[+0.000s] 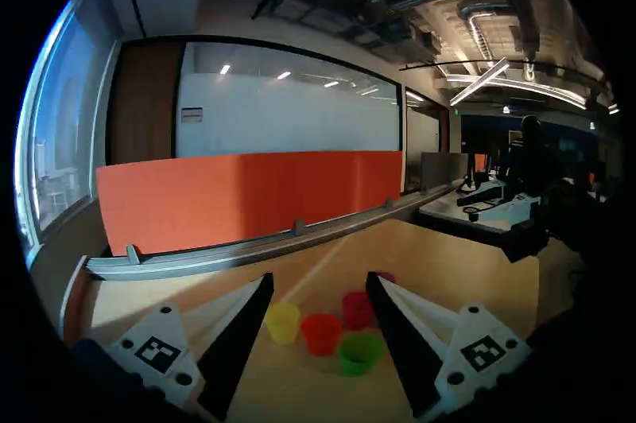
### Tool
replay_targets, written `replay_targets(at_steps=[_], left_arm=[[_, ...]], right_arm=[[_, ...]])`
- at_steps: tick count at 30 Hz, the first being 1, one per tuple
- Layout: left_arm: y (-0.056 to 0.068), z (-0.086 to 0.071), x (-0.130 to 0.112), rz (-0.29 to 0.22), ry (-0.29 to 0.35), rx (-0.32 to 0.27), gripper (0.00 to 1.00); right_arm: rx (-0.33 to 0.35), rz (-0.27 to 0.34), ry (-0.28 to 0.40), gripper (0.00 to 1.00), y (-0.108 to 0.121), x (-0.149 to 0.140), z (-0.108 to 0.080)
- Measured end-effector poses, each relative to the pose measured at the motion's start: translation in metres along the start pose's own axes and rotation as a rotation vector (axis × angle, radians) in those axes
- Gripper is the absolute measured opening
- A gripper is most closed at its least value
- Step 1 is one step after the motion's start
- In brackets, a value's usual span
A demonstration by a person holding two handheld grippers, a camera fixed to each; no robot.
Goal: Pour water
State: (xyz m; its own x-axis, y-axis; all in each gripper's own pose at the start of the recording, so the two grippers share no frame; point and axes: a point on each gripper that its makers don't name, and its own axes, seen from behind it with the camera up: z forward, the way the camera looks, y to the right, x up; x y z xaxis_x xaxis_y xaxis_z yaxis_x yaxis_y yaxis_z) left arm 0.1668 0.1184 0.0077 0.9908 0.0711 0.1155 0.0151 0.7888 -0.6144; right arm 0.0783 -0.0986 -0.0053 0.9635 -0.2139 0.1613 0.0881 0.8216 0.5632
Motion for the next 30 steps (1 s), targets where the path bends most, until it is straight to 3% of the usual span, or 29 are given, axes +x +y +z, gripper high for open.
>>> replay_targets(at_steps=[11, 30], left_arm=[[0.006, 0.008, -0.032, 0.034, -0.052, -0.04, 0.86], [0.02, 0.02, -0.072, 0.037, -0.125, -0.112, 0.86]], right_arm=[[0.035, -0.014, -0.052, 0.99, -0.003, -0.022, 0.008], [0.072, -0.002, -0.141, 0.99, -0.003, -0.064, 0.021]])
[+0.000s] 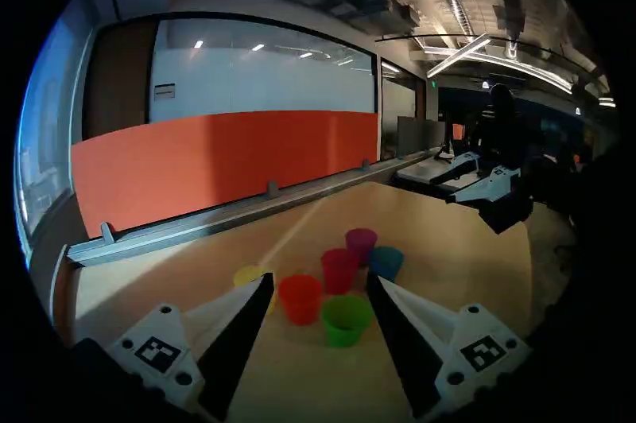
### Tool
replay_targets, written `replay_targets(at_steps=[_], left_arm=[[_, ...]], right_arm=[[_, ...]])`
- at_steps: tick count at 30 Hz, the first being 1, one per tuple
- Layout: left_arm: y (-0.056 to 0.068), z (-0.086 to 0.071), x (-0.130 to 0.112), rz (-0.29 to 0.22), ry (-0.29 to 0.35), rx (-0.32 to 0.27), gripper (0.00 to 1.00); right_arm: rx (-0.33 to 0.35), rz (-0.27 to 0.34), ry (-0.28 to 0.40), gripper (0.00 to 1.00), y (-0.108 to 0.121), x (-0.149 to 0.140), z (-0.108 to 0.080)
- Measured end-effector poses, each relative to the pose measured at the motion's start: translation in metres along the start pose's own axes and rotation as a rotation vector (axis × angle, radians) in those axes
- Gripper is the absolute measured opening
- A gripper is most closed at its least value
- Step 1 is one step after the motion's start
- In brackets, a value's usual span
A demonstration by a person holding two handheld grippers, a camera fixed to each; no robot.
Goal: Pour water
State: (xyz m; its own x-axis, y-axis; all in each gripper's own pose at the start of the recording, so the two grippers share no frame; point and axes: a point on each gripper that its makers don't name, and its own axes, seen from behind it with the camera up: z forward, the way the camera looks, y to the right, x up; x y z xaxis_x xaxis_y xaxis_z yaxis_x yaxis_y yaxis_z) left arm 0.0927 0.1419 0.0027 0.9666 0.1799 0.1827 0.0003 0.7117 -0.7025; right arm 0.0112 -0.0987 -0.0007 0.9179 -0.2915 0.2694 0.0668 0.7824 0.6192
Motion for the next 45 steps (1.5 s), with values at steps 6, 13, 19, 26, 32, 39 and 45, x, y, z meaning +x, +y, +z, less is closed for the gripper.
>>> replay_targets(at_steps=[6, 13, 19, 26, 32, 39, 45], left_arm=[[0.008, 0.009, -0.018, 0.016, -0.031, -0.019, 0.86], [0.018, 0.021, -0.04, 0.035, -0.079, -0.051, 0.86], [0.021, 0.031, -0.057, 0.032, -0.111, -0.068, 0.86], [0.025, 0.041, -0.076, 0.021, -0.144, -0.09, 0.86], [0.028, 0.05, -0.093, 0.033, -0.174, -0.101, 0.86], [0.03, 0.062, -0.108, 0.042, -0.205, -0.113, 0.86], [0.034, 0.072, -0.118, 0.047, -0.23, -0.133, 0.86]], right_arm=[[0.008, -0.001, -0.019, 0.99, 0.0, -0.01, 0.006], [0.015, -0.003, -0.042, 0.99, 0.001, -0.024, 0.014], [0.02, 0.001, -0.059, 0.99, 0.002, -0.034, 0.019], [0.021, 0.01, -0.074, 0.99, 0.004, -0.043, 0.026], [0.023, 0.014, -0.087, 0.99, 0.004, -0.05, 0.031], [0.023, 0.014, -0.098, 0.99, 0.005, -0.053, 0.036], [0.026, 0.015, -0.1, 0.99, 0.007, -0.053, 0.04]])
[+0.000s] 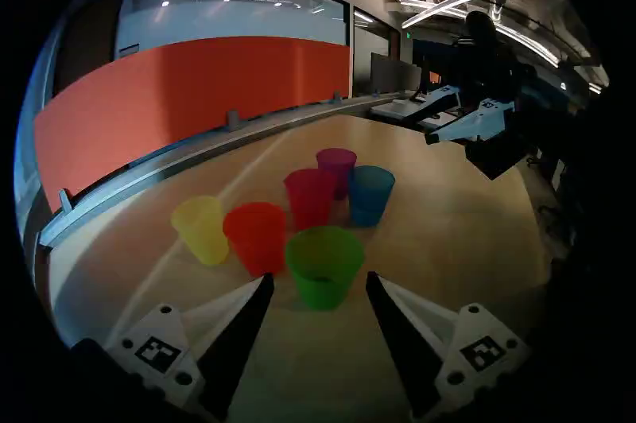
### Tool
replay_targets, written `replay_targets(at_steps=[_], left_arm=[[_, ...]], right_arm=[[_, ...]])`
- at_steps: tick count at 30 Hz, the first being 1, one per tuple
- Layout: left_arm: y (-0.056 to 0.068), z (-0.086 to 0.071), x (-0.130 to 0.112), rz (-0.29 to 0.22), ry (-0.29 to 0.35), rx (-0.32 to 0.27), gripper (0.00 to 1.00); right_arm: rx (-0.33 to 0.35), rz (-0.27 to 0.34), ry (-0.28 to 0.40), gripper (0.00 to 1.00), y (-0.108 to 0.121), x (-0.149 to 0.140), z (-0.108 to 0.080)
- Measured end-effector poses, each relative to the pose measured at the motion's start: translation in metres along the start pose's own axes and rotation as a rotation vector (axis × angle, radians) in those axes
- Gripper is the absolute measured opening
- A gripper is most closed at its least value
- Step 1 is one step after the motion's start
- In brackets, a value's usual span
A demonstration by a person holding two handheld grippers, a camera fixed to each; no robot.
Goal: Pour water
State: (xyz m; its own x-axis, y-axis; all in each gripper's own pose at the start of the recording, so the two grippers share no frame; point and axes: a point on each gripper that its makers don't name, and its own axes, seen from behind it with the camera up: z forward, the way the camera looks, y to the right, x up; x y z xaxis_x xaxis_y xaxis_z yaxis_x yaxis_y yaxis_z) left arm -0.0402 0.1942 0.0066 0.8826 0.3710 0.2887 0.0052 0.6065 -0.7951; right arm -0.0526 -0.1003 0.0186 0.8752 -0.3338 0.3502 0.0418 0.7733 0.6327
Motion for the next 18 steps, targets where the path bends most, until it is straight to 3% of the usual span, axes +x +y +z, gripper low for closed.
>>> replay_targets(at_steps=[18], left_arm=[[0.001, 0.036, -0.014, 0.012, -0.06, -0.028, 0.86]], right_arm=[[0.002, -0.002, -0.017, 0.99, 0.005, -0.003, 0.008]])
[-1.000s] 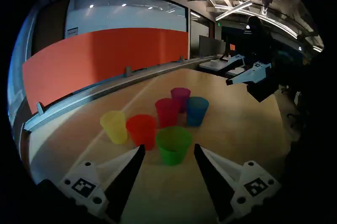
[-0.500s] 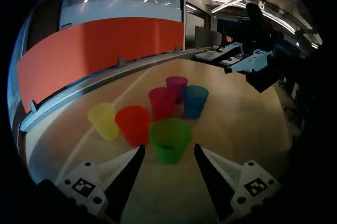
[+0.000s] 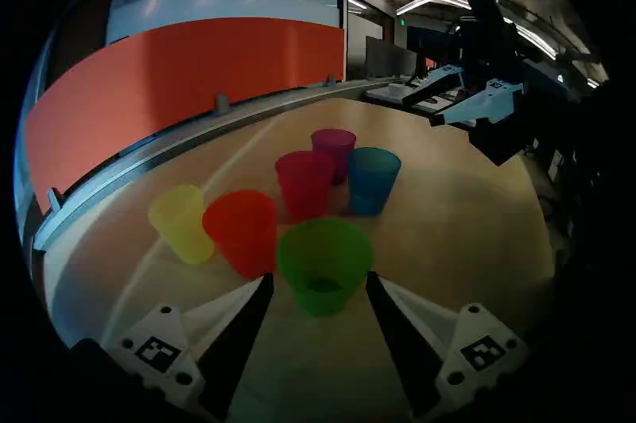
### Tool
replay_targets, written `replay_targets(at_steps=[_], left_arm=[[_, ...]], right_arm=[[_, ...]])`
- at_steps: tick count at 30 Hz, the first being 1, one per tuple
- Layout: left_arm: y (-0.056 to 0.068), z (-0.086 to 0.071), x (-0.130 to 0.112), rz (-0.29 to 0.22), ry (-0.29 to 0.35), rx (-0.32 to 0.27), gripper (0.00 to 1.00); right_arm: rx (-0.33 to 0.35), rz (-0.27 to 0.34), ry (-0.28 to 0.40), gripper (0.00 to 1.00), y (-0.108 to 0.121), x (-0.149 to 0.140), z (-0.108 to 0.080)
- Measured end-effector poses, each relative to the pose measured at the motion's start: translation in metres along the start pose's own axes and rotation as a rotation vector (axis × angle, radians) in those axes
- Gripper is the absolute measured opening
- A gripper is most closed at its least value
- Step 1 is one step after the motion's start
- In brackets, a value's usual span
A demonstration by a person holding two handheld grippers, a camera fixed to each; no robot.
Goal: Pour water
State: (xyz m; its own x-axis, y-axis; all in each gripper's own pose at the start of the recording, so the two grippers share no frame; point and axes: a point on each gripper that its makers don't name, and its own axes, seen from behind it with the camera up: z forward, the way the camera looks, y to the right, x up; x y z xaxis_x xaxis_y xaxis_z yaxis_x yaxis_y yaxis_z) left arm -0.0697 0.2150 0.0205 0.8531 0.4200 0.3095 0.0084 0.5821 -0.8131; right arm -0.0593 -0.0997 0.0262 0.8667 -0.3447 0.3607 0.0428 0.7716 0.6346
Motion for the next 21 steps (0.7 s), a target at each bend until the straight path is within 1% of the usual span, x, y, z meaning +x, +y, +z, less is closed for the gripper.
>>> replay_targets(at_steps=[6, 21], left_arm=[[0.001, 0.01, -0.001, 0.004, -0.012, -0.014, 0.86], [0.0, 0.032, -0.001, 0.011, -0.032, -0.025, 0.86]], right_arm=[[0.002, 0.003, -0.006, 0.99, 0.001, -0.002, 0.002], [0.006, 0.007, -0.015, 0.99, 0.005, -0.006, 0.008]])
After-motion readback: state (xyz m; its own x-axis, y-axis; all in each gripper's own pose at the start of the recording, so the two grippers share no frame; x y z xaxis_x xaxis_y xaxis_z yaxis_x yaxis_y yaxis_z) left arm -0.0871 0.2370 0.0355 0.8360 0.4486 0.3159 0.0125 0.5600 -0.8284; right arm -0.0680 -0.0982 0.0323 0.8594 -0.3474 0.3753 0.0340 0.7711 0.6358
